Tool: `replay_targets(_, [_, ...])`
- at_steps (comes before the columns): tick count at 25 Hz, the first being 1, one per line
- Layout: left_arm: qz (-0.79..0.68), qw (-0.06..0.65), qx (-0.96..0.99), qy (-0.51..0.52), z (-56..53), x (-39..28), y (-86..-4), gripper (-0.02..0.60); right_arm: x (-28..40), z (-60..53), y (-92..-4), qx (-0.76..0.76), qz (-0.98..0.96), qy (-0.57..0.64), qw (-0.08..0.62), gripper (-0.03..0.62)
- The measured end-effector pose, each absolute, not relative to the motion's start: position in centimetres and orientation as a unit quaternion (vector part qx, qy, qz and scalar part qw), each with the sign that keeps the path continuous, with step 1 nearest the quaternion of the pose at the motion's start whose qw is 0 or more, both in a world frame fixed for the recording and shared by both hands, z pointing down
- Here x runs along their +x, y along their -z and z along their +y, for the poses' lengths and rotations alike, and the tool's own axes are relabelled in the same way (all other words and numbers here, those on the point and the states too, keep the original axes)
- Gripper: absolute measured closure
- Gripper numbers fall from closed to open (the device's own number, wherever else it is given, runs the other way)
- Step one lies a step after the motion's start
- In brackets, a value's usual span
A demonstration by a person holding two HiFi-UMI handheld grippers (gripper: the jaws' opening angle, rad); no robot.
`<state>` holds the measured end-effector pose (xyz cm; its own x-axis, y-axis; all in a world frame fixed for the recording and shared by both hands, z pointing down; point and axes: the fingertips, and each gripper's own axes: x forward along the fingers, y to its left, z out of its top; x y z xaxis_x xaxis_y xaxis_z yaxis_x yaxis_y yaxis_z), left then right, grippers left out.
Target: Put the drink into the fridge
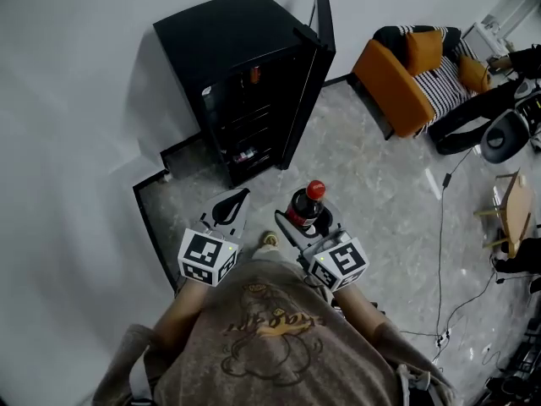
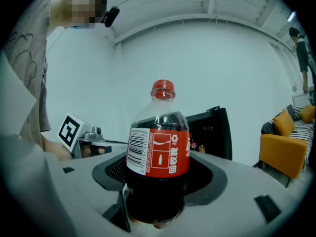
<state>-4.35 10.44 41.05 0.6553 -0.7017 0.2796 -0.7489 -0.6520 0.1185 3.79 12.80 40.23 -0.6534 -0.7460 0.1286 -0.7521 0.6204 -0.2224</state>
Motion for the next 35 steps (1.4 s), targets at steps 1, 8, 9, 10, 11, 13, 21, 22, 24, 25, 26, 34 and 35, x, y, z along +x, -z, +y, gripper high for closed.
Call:
replay_targets(1, [-0.405, 0.113, 0.901, -0.104, 9.9, -4.1, -40.9, 0.578, 3.9, 12.3, -40.1, 0.41, -0.903, -0.129, 0.011, 0.279])
replay_targets(8, [-0.432, 0.113, 0.89, -0.094, 6.0, -2.8, -40.5, 0.578, 4.8, 8.7, -40.4, 0.373, -0.918, -0.135, 0.012, 0.279])
replay_targets(9, [-0.435, 0.113, 0.889, -0.092, 5.5, -2.6, -40.4, 0.578, 4.8, 8.2, -40.4, 0.369, -0.919, -0.136, 0.012, 0.279])
replay_targets(10, [-0.437, 0.113, 0.888, -0.092, 5.0, -2.5, -40.3, 0.578, 4.8, 7.7, -40.3, 0.365, -0.921, -0.136, 0.011, 0.279])
replay_targets(11, [-0.438, 0.113, 0.887, -0.092, 4.5, -2.5, -40.3, 0.578, 4.8, 7.2, -40.3, 0.362, -0.922, -0.137, 0.01, 0.279])
replay_targets(13, [-0.44, 0.114, 0.886, -0.094, 3.8, -2.4, -40.4, 0.578, 4.7, 6.5, -40.4, 0.358, -0.924, -0.138, 0.009, 0.279])
replay_targets(21, [-0.434, 0.113, 0.888, -0.098, 0.2, -1.8, -40.6, 0.578, 5.0, 3.2, -40.9, 0.361, -0.921, -0.147, 0.01, 0.279])
replay_targets(22, [-0.431, 0.112, 0.89, -0.097, -0.3, -1.7, -40.6, 0.578, 5.1, 2.7, -41.0, 0.363, -0.92, -0.147, 0.01, 0.279])
replay_targets(24, [-0.423, 0.109, 0.894, -0.097, -1.4, -1.4, -40.5, 0.578, 5.2, 1.6, -41.1, 0.369, -0.918, -0.146, 0.011, 0.279])
replay_targets(25, [-0.418, 0.107, 0.897, -0.098, -1.9, -1.3, -40.5, 0.578, 5.1, 1.1, -41.1, 0.372, -0.917, -0.145, 0.01, 0.279])
replay_targets(26, [-0.414, 0.107, 0.898, -0.099, -2.4, -1.3, -40.5, 0.578, 5.1, 0.6, -41.0, 0.375, -0.916, -0.144, 0.009, 0.279])
replay_targets(34, [-0.391, 0.106, 0.908, -0.108, -6.5, -1.4, -41.0, 0.578, 4.2, -3.2, -41.5, 0.382, -0.913, -0.142, 0.014, 0.279])
replay_targets(35, [-0.388, 0.106, 0.909, -0.109, -6.9, -1.5, -41.0, 0.578, 4.1, -3.6, -41.4, 0.384, -0.912, -0.142, 0.012, 0.279])
